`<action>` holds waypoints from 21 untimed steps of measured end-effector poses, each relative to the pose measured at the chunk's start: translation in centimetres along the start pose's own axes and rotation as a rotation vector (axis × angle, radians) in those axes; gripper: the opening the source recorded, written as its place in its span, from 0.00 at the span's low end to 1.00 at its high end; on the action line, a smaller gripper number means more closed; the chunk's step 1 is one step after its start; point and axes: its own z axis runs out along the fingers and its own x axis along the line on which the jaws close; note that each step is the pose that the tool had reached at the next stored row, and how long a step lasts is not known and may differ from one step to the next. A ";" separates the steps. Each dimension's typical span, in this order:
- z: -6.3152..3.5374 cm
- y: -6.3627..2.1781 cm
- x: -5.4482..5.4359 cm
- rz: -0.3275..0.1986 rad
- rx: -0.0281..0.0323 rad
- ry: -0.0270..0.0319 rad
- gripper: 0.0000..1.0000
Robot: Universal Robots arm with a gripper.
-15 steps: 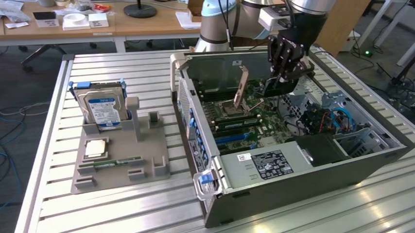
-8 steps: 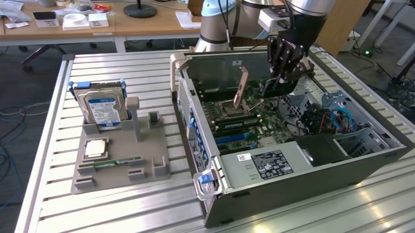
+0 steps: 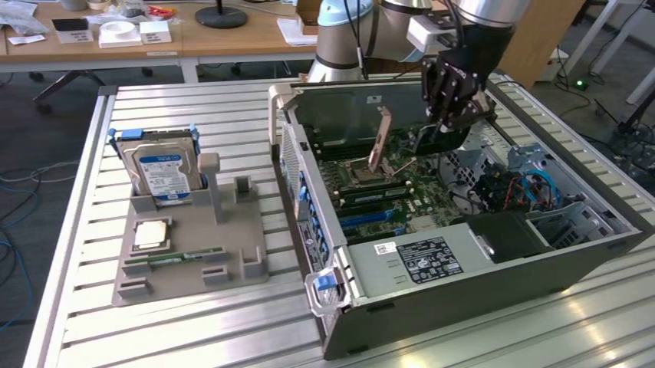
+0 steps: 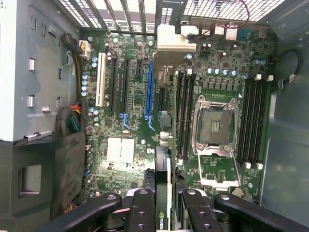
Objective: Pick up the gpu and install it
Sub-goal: 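Insert the gpu into the slot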
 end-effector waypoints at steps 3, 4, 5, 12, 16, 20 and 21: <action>0.13 0.00 0.0 0.000 0.0001 -0.0001 0.26; 0.20 0.00 0.0 0.000 0.0000 -0.0001 0.26; 0.25 0.01 0.0 0.000 0.0000 0.0000 0.26; 0.54 0.18 0.0 0.000 0.0000 -0.0001 0.26; 0.68 0.20 0.0 0.000 0.0001 0.0000 0.26; 0.88 0.22 0.0 0.000 0.0001 -0.0001 0.26; 0.90 0.22 0.0 0.000 0.0000 0.0001 0.26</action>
